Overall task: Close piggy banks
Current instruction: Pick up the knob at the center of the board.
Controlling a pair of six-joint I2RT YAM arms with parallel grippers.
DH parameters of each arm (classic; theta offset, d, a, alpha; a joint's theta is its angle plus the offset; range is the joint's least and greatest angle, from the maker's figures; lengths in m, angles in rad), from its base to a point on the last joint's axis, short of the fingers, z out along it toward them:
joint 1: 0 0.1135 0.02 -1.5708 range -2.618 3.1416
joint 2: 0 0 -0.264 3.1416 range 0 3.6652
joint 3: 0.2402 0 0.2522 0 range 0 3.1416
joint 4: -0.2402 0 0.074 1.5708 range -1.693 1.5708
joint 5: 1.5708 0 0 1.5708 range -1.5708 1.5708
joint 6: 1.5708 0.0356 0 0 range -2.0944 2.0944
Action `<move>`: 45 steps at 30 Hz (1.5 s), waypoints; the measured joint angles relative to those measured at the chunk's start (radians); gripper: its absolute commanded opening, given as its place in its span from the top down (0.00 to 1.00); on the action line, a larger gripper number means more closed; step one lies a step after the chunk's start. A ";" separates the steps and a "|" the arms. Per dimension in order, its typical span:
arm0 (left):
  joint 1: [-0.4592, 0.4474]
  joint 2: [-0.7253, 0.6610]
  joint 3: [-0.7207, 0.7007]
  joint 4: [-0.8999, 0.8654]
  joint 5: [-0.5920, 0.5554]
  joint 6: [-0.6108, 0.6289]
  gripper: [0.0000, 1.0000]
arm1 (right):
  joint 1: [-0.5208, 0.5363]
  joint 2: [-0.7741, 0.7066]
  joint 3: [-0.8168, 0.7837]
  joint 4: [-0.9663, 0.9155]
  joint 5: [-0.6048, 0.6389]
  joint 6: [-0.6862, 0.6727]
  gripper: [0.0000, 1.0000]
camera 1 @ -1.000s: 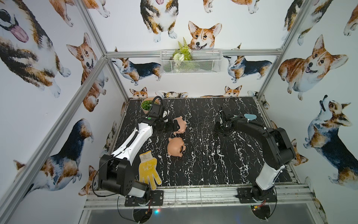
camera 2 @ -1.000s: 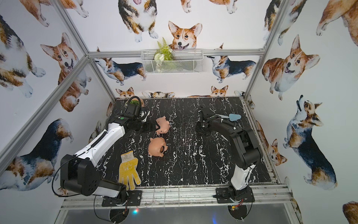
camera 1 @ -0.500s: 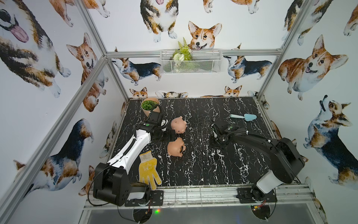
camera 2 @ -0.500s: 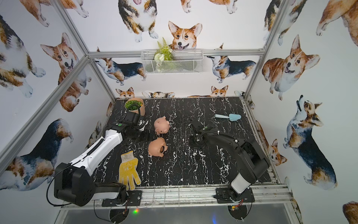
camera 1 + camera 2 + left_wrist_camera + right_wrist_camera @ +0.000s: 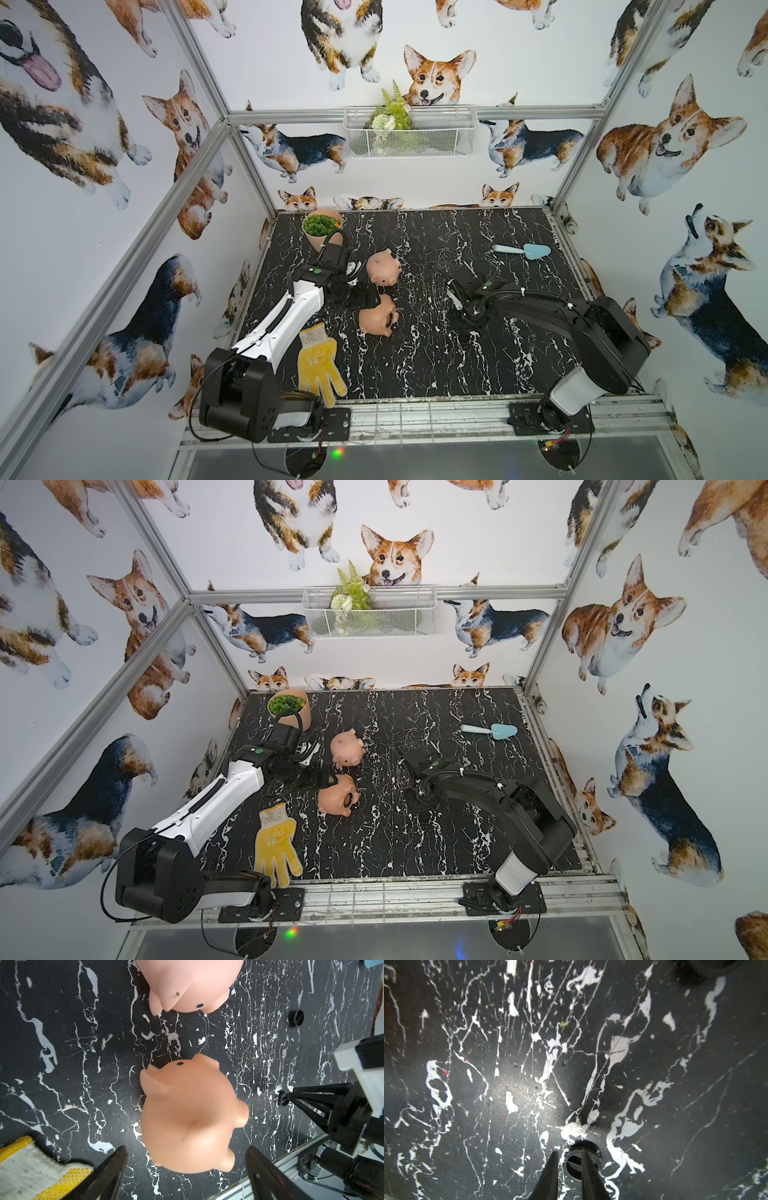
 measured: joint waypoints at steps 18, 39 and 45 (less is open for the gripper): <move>0.000 0.016 -0.009 0.012 0.008 0.003 0.10 | 0.000 -0.002 -0.049 -0.022 -0.004 -0.048 0.84; 0.000 0.025 -0.011 0.015 0.025 0.011 0.11 | 0.000 0.048 -0.015 -0.043 -0.009 -0.098 0.80; 0.000 0.034 -0.011 0.015 0.031 0.019 0.11 | 0.000 0.039 -0.023 -0.043 -0.011 -0.095 0.76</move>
